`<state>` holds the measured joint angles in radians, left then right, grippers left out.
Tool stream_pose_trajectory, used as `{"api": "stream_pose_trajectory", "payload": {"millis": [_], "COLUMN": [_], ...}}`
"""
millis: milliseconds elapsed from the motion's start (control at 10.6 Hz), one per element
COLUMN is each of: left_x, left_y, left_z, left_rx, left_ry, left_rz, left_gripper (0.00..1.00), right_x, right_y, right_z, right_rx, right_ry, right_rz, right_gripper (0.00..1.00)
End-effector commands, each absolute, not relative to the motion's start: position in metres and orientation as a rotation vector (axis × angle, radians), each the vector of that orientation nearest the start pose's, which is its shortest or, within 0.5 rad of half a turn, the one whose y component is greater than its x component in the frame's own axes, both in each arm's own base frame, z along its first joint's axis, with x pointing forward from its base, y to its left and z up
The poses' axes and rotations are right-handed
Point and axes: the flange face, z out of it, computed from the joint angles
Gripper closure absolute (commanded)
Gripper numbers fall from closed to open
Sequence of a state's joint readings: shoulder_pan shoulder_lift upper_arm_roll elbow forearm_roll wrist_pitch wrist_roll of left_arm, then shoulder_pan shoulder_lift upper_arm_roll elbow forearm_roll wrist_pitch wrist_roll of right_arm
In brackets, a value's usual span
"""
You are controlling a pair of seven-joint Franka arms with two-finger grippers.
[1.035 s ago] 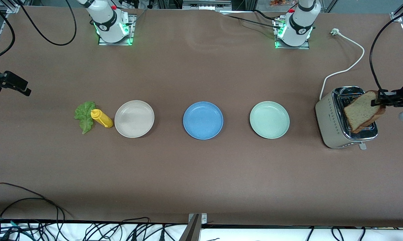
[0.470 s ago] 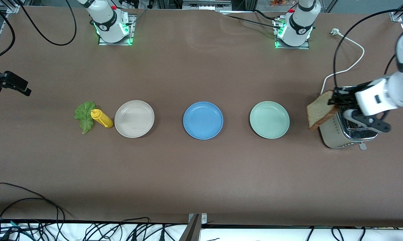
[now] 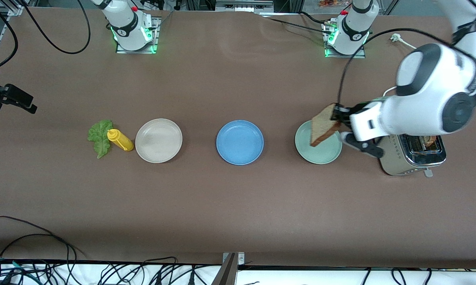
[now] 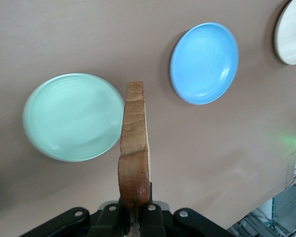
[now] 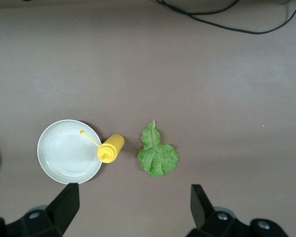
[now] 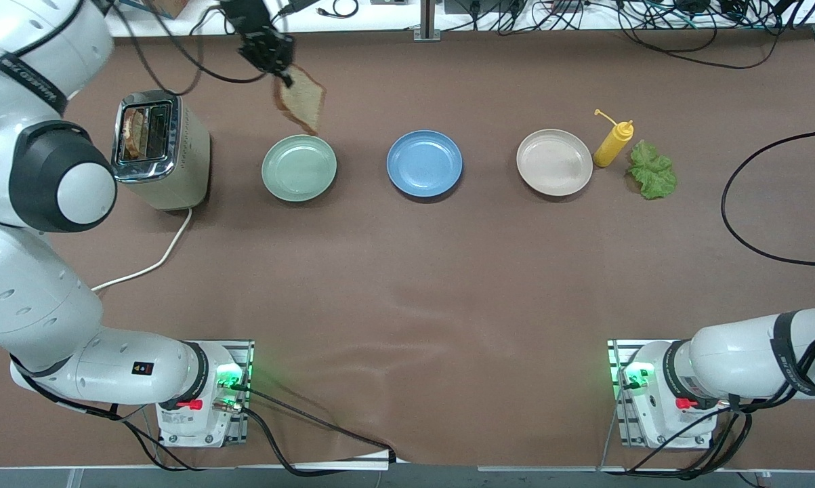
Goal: Make sandwich in blue plate with both arms
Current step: 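Carry the bread slice with the left gripper over the blue plate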
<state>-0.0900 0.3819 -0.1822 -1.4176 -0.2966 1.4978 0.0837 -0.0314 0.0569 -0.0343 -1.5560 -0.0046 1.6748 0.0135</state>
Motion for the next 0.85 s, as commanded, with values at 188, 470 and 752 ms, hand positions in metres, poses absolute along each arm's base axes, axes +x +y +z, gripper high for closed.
{"api": "stream_pose_trajectory", "payload": {"millis": [188,470,752], "left_x": [0.595,0.588,0.569], "left_y": [-0.325,-0.360,-0.412], "left_z": [0.434,0.393,0.363], "left_rx": [-3.502,-3.504,-3.452], "left_ry": [0.352,0.396,0.274], "left_rz": [0.616,0.668,0.623], "left_gripper": [1.00,1.00,1.00], "right_x": [0.579,0.580,0.580], "right_y": [-0.040,-0.040,-0.040], "right_z": [0.614,0.615,0.615], "right_rx": [-3.154,-3.152,-3.152], "right_ry": [0.117,0.122,0.122], "right_rz": [-0.096,-0.101,-0.101], "right_gripper": [0.00,0.00,0.00]}}
